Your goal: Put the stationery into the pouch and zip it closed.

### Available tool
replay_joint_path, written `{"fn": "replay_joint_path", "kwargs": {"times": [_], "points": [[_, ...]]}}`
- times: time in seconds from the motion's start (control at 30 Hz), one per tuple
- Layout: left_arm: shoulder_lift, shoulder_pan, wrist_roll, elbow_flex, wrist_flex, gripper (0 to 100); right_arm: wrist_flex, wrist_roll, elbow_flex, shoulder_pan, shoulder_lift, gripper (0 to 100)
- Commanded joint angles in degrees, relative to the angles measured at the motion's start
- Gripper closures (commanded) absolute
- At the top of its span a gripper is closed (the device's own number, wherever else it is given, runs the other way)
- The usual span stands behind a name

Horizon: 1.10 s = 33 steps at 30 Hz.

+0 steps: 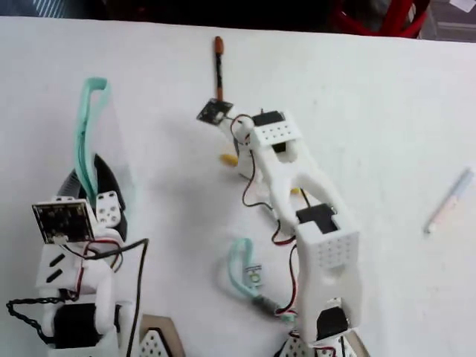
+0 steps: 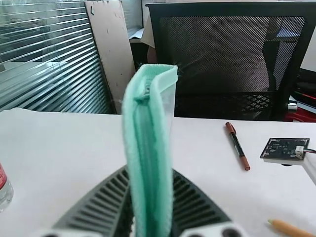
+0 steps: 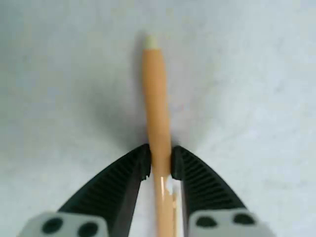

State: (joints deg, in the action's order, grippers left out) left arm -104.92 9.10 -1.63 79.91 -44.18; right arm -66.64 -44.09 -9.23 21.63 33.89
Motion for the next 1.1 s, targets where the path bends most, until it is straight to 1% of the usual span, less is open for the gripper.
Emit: {"fn": "replay_joint_path", "kwargs": {"times": [0.0, 0.07, 0.13, 0.3, 0.37, 0.47, 0.6, 0.67, 0.73, 0.8, 0.9, 1.0, 1.07], "points": [[0.4, -1.54, 0.7, -0.88, -1.05, 98, -2.77, -0.44, -2.02, -0.84, -0.66, 98.4], [0.4, -1.63, 0.7, -0.88, -1.05, 98, -6.64, -0.44, -3.52, -2.15, -4.09, 98.0], [0.4, -3.38, 0.7, -0.97, -1.23, 98, -11.12, -0.18, -5.63, -3.38, -9.8, 98.1], [0.4, -12.09, 0.35, -1.58, -1.23, 98, -17.98, 0.35, -6.95, -5.49, -30.29, 98.1], [0.4, -16.13, 0.35, -2.9, -1.32, 98, -19.38, 3.96, -6.95, -5.67, -39.25, 98.1], [0.4, -21.58, 0.35, -7.12, -3.08, 98, -19.3, 11.6, -6.95, -5.14, -51.82, 98.1], [0.4, -29.49, -0.09, -11.78, -7.56, 98, -14.2, 22.07, -7.03, -0.92, -66.59, 98.1], [0.4, -31.16, -2.64, -11.78, -8.09, 98, -10.07, 26.64, -6.95, 1.98, -72.13, 98.1], [0.4, -31.43, -3.96, -11.78, -8.18, 98, -5.49, 30.95, -6.95, 5.67, -75.3, 98.1], [0.4, -31.25, -3.96, -11.69, -8.18, 98, -0.48, 34.64, -6.95, 8.75, -75.91, 98.1], [0.4, -31.25, -4.04, -10.46, -8.88, 98, 7.34, 41.32, -5.36, 10.86, -75.12, 98.1], [0.4, -31.16, -4.13, -8.35, -8.79, 98, 13.05, 49.41, -1.76, 11.03, -73.63, 98.1], [0.4, -31.16, -4.13, -7.91, -8.79, 98, 16.48, 52.04, 2.64, 10.68, -72.48, 98.1]]}}
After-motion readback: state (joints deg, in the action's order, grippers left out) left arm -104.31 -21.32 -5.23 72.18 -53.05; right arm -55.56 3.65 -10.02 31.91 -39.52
